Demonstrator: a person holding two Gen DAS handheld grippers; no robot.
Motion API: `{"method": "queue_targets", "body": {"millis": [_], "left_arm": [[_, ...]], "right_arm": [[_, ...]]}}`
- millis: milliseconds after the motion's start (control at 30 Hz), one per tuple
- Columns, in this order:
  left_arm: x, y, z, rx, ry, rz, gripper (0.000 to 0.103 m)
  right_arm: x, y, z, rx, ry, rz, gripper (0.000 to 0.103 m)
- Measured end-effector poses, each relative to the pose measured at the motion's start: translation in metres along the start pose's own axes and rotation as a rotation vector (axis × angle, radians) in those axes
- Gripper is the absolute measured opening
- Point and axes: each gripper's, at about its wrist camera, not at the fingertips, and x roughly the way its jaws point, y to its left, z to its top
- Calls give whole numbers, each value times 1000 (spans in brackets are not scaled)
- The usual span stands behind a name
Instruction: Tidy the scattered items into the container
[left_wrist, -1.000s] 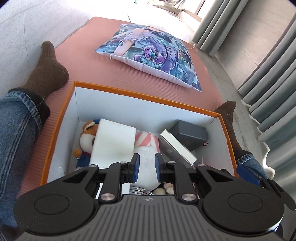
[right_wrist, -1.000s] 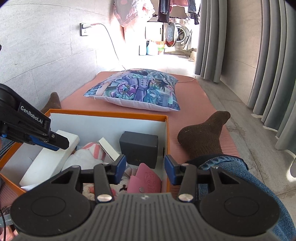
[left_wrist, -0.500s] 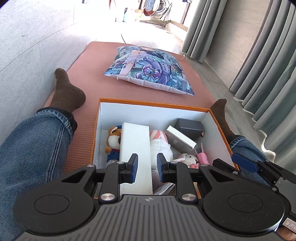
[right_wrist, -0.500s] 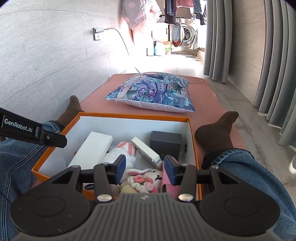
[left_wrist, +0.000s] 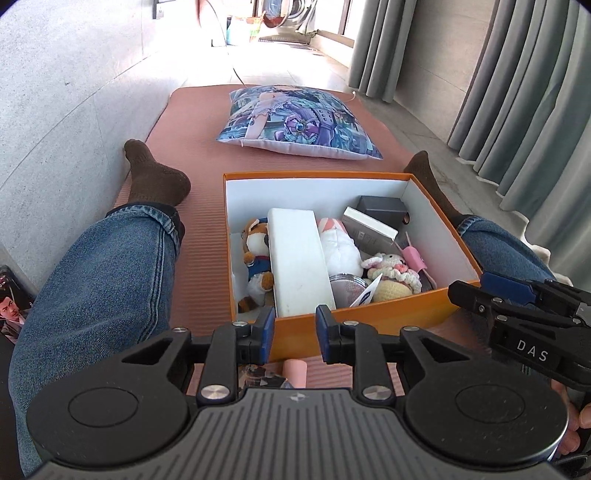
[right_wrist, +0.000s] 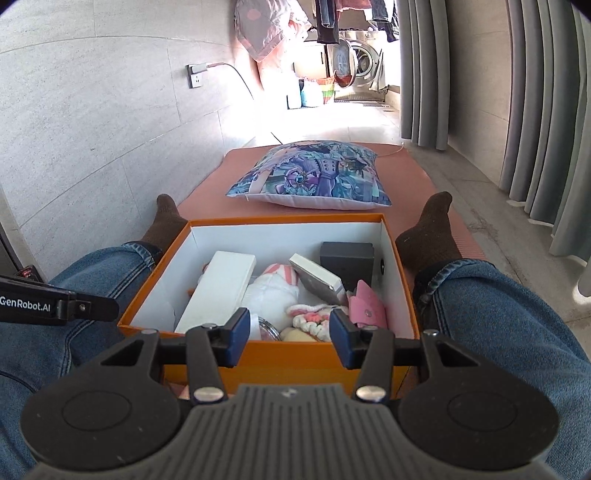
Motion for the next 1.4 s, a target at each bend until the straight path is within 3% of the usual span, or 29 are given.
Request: {"method": "queue_targets", "body": {"millis": [433, 700, 900, 1133, 1200, 1400], "left_arm": [[14, 15, -49, 160, 164, 36, 33], [27, 17, -57, 195, 233, 50, 39], [27, 17, -60, 213, 262, 38, 39], [30, 17, -61, 210, 271, 32, 39], [31, 17, -61, 206, 274, 21, 39], [34, 18, -61, 201, 281, 24, 39]], "right_arm": [[37, 29, -34, 24, 241, 80, 47], [70, 54, -58, 86, 433, 222, 43], [88, 63, -73, 137, 523, 267, 34], [98, 61, -82, 225, 574, 335, 27], [99, 59, -82, 250, 574, 357, 16], [90, 56, -78, 250, 542, 341, 8]]}}
